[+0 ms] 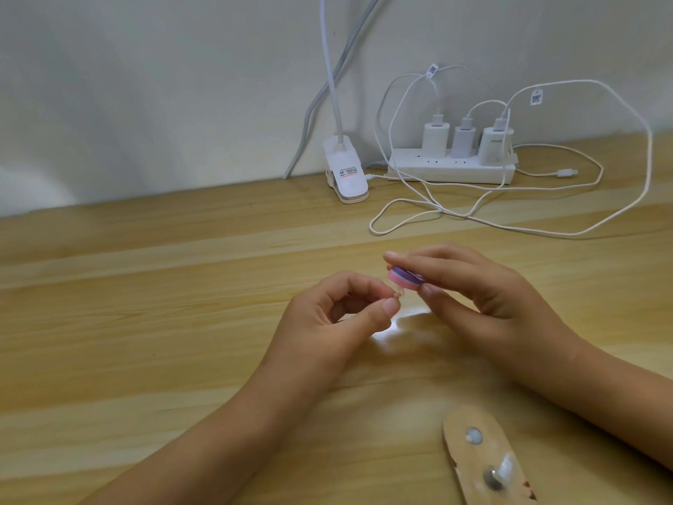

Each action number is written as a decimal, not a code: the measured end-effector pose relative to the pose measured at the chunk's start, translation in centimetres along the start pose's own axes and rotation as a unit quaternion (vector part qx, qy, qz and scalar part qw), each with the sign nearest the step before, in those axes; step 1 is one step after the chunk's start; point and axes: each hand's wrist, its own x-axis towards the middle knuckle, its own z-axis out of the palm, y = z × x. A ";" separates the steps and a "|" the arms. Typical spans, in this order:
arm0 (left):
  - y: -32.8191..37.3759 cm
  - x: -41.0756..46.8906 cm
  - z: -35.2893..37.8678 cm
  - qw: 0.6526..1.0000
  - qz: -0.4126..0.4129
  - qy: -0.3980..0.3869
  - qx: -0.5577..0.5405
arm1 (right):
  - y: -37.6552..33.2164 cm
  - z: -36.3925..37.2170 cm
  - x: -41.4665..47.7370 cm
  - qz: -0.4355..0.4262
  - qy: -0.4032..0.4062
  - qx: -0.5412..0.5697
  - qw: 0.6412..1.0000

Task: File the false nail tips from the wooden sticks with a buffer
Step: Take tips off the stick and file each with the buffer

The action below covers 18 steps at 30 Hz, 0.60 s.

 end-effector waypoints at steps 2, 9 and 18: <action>0.0 0.0 0.0 1.000 0.003 -0.002 0.005 | -0.2 0.1 0.0 -0.019 0.000 -0.012 1.000; 0.2 -0.2 0.1 1.000 0.007 -0.011 0.004 | -0.1 0.1 0.1 0.027 0.001 0.026 0.999; -0.1 -0.1 0.0 1.000 0.004 0.001 0.017 | -0.2 0.1 0.2 -0.007 0.012 0.035 0.999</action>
